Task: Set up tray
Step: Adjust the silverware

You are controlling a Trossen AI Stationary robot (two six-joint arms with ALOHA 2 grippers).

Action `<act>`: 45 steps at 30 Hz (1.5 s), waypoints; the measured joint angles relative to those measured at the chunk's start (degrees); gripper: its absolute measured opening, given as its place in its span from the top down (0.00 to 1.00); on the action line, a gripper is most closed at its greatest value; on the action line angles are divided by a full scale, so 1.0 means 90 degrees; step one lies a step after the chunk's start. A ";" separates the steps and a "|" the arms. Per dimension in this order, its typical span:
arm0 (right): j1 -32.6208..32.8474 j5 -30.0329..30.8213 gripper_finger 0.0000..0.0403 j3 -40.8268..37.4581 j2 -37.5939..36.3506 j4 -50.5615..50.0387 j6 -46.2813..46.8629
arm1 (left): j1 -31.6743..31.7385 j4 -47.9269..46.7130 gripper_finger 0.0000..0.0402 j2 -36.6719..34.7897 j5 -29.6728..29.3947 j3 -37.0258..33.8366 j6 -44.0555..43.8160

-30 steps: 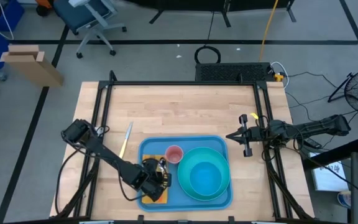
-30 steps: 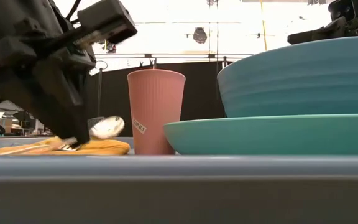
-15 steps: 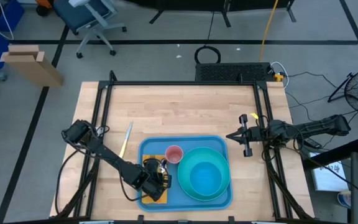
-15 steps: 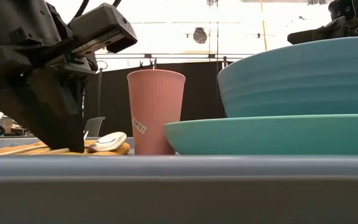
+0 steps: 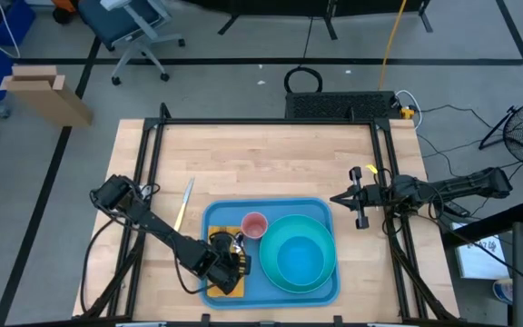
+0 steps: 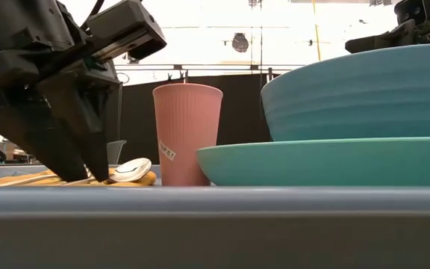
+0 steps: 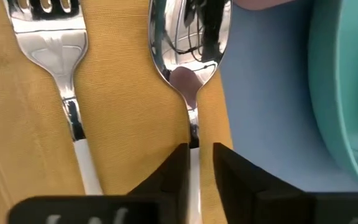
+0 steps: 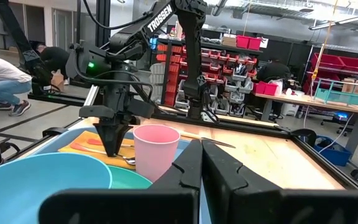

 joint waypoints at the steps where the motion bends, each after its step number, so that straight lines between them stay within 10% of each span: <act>1: 0.0000 0.0000 1.00 0.0001 0.0000 -0.0002 -0.0001 | 0.0000 0.0015 0.80 0.0000 -0.0004 0.0000 -0.0041; 15: 0.0000 0.0000 1.00 0.0001 0.0000 -0.0080 0.0000 | -0.0066 0.0034 0.59 -0.0319 0.0565 0.0000 -0.0092; 28: 0.0001 0.0001 1.00 0.0000 0.0000 -0.0068 0.0102 | 0.0035 -0.1886 0.69 -0.0881 0.0508 0.0000 0.0395; 45: 0.0002 0.0002 1.00 -0.0001 0.0001 -0.0097 0.0104 | 0.0348 -0.1843 0.71 -0.0634 0.0907 0.0002 0.1405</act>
